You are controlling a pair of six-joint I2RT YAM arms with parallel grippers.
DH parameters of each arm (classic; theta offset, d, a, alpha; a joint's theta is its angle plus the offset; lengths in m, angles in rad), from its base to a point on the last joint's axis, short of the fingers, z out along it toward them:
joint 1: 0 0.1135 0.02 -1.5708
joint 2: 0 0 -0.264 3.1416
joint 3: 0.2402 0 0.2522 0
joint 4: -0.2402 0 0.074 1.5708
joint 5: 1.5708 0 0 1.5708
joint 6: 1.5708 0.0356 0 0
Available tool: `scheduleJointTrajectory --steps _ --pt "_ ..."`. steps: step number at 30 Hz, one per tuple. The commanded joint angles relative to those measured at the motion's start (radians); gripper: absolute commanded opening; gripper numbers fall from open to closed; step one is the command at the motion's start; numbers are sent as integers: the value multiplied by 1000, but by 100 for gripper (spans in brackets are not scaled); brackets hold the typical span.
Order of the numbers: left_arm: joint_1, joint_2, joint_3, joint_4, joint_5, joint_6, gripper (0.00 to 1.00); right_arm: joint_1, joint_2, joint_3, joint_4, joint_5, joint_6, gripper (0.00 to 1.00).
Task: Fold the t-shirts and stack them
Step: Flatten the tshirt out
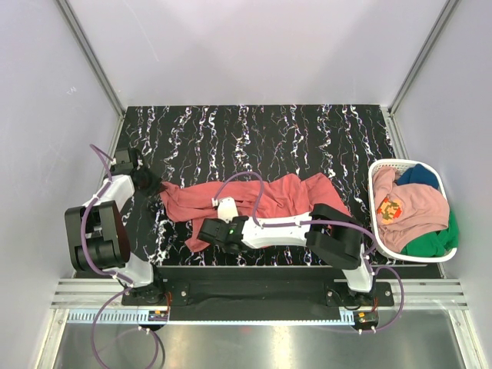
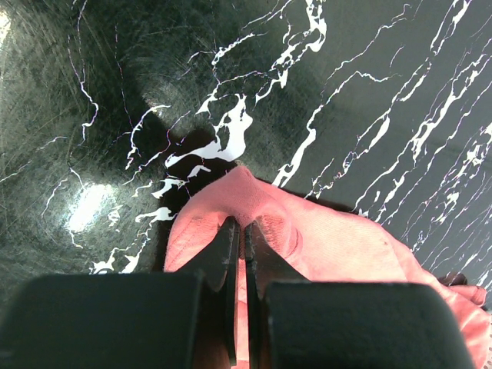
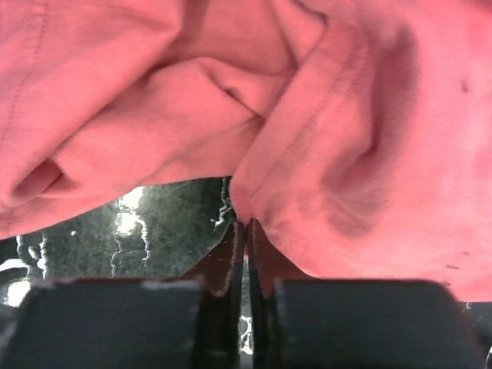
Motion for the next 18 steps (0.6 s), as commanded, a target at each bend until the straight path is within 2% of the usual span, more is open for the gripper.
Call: scheduleJointTrajectory --steps 1,5,8,10,14,15,17,18 --pt "4 -15 39 17 6 13 0 10 -25 22 -77 78 37 0" --pt "4 -47 69 -27 -52 44 0 6 -195 79 -323 188 89 0" --pt "4 -73 83 -49 -96 59 2 -51 -363 71 -391 220 69 0" --pt "6 -73 101 -70 -110 76 6 -106 -477 38 -361 208 23 0" --pt "4 -75 120 -112 -168 101 28 -283 -617 -9 -261 168 -137 0" --pt "4 -83 118 -129 -207 102 37 -351 -656 -16 -231 155 -168 0" --pt "4 -92 111 -135 -274 106 48 -431 -677 -21 -149 93 -245 0" --pt "4 -98 111 -142 -291 107 50 -508 -678 -13 -128 70 -268 0"
